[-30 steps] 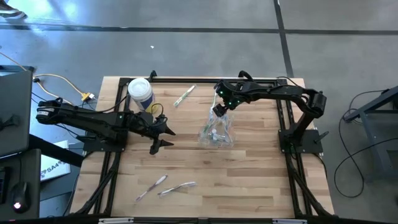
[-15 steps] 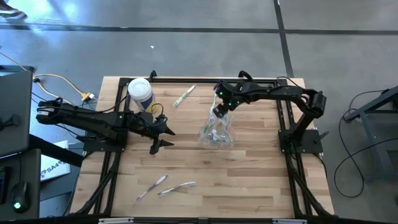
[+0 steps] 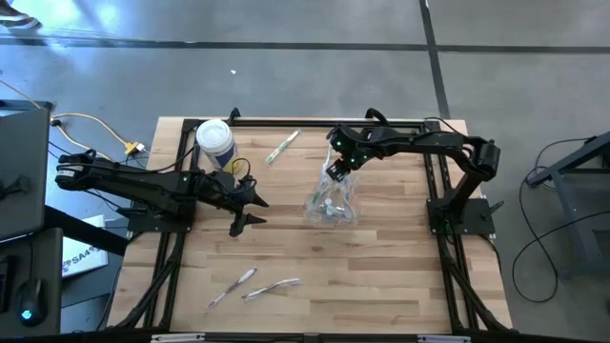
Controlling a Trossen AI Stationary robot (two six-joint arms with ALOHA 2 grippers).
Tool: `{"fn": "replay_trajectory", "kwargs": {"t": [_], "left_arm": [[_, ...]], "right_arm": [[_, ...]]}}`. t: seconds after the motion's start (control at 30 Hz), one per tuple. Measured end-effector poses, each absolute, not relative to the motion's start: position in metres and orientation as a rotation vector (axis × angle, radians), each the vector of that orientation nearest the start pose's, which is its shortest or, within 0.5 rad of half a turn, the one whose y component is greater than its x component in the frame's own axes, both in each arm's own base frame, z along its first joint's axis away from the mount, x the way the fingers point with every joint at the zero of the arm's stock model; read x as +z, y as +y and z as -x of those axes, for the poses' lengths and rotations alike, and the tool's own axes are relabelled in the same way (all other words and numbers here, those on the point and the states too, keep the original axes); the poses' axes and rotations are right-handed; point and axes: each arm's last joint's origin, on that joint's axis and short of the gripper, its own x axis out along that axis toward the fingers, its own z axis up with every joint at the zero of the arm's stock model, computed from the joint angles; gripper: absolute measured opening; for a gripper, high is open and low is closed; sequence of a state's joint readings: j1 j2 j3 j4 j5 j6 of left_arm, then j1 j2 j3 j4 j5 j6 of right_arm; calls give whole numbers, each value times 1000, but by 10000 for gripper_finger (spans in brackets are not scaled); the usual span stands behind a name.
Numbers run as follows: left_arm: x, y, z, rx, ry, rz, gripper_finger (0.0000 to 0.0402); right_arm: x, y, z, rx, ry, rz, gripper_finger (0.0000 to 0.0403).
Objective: Pick & Place toothbrushing station
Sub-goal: Put the mouthwash into the middle section of the transparent organizer
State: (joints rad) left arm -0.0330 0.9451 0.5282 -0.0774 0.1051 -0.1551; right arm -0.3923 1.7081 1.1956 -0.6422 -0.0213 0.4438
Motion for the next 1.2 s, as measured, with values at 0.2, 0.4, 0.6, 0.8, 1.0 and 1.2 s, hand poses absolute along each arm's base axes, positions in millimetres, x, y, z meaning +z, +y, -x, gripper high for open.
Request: {"fn": "replay_trajectory", "kwargs": {"t": [0.2, 0.4, 0.6, 0.8, 1.0, 1.2], "left_arm": [[227, -10, -198, -97, 504, 170, 239], [227, -10, -198, -97, 504, 170, 239], [227, -10, -198, -96, 504, 170, 239], [227, -10, -198, -96, 504, 170, 239], [227, -10, -198, -96, 504, 170, 239], [227, -10, -198, -96, 504, 173, 239]], "right_arm": [[209, -129, -313, -594, 1052, -619, 104], [209, -129, -312, -596, 1056, -614, 93], [209, -129, -312, -604, 1056, -602, 91], [209, -127, -312, -605, 1059, -577, 90], [222, -122, -308, -626, 1030, -539, 90], [240, -115, -303, -617, 975, -524, 89]]}}
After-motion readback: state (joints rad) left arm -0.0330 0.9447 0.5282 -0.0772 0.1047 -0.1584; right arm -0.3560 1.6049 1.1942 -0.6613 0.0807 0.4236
